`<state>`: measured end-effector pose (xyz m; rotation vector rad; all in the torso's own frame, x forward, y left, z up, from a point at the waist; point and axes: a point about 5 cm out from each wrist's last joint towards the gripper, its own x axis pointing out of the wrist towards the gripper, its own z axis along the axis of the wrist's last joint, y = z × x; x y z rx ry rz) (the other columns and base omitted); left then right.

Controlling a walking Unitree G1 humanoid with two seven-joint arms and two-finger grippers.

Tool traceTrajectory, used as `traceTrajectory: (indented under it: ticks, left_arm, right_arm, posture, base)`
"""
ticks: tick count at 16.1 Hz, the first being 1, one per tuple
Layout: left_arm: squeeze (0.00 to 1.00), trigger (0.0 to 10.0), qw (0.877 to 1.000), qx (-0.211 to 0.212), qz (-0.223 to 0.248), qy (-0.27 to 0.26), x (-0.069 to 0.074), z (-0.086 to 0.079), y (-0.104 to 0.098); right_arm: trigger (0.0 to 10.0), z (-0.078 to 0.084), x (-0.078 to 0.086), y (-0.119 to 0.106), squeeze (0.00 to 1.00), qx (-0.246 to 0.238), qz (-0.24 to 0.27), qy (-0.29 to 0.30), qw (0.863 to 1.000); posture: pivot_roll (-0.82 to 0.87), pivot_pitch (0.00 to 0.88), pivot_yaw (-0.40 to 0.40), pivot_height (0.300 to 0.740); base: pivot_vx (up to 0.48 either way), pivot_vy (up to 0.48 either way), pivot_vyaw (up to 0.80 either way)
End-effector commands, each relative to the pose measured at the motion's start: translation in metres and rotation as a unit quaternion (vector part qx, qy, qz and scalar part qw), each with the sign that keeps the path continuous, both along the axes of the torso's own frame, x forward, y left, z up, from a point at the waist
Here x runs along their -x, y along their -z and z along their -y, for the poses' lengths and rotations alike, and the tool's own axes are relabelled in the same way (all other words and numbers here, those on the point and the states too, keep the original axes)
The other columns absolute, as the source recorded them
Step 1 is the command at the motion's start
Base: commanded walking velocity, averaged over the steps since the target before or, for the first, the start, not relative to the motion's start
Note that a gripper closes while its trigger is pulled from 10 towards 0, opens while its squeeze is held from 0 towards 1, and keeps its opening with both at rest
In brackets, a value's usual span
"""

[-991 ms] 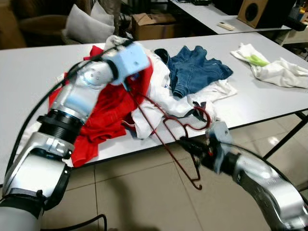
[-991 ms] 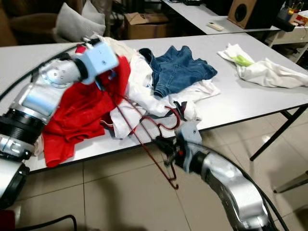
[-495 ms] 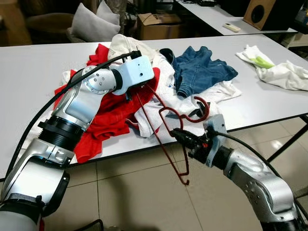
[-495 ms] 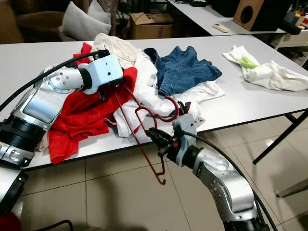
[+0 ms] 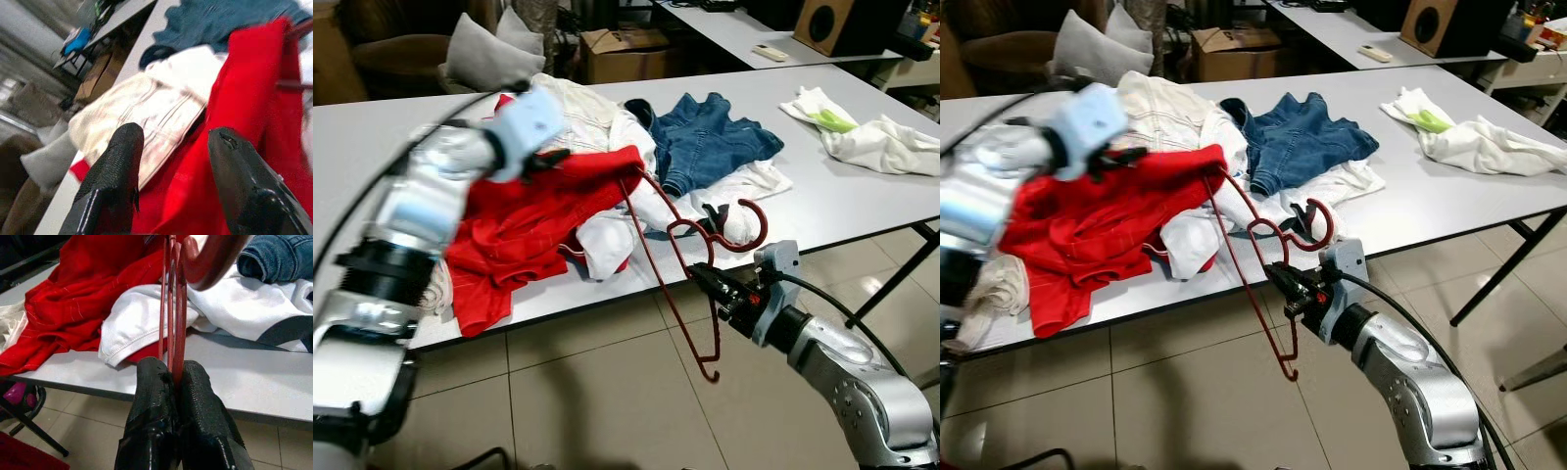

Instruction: Hang hanger

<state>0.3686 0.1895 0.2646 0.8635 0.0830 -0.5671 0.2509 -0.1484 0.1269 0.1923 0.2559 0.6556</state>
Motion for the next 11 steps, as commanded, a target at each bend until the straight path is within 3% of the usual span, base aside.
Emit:
traceTrajectory:
  ticks: [1, 3, 5, 7, 10, 11]
  left_arm:
    - [0.00, 10.0, 0.999, -0.007, -0.017, -0.033, 0.001, -0.023, 0.006]
    - [0.00, 10.0, 0.997, -0.013, -0.041, -0.064, 0.002, -0.043, 0.019]
    - [0.00, 10.0, 0.997, -0.012, -0.059, -0.046, 0.001, -0.042, 0.038]
    - [0.00, 10.0, 0.998, -0.035, -0.053, -0.014, 0.001, -0.032, 0.052]
    - [0.00, 10.0, 0.997, 0.054, -0.017, 0.059, 0.004, 0.003, 0.035]
    - [0.00, 10.0, 0.995, 0.060, -0.025, 0.076, 0.006, 0.009, 0.040]
  right_arm:
    - [10.0, 0.004, 0.000, -0.005, 0.00, -0.007, 0.006, 0.014, 1.000]
    - [10.0, 0.006, 0.001, -0.005, 0.00, -0.010, 0.006, 0.021, 1.000]
    - [10.0, 0.007, 0.003, -0.005, 0.00, -0.010, 0.004, 0.025, 1.000]
    - [10.0, 0.009, 0.004, -0.004, 0.00, -0.008, 0.003, 0.028, 1.000]
    - [10.0, 0.010, 0.005, -0.005, 0.00, -0.006, 0.005, 0.033, 0.999]
    - [10.0, 0.010, 0.005, -0.005, 0.00, -0.005, 0.005, 0.034, 0.999]
  posture:
    - [-0.13, 0.000, -0.014, 0.740]
    - [-0.13, 0.000, -0.013, 0.740]
    - [-0.13, 0.000, -0.013, 0.740]
    - [-0.14, 0.000, -0.004, 0.740]
    - [-0.15, 0.000, 0.006, 0.740]
    - [-0.15, 0.000, 0.005, 0.740]
  base:
    - [0.000, 0.000, 0.00]
    - [0.000, 0.000, 0.00]
    - [0.000, 0.000, 0.00]
    - [0.000, 0.000, 0.00]
    - [0.000, 0.000, 0.00]
    - [0.000, 0.000, 0.00]
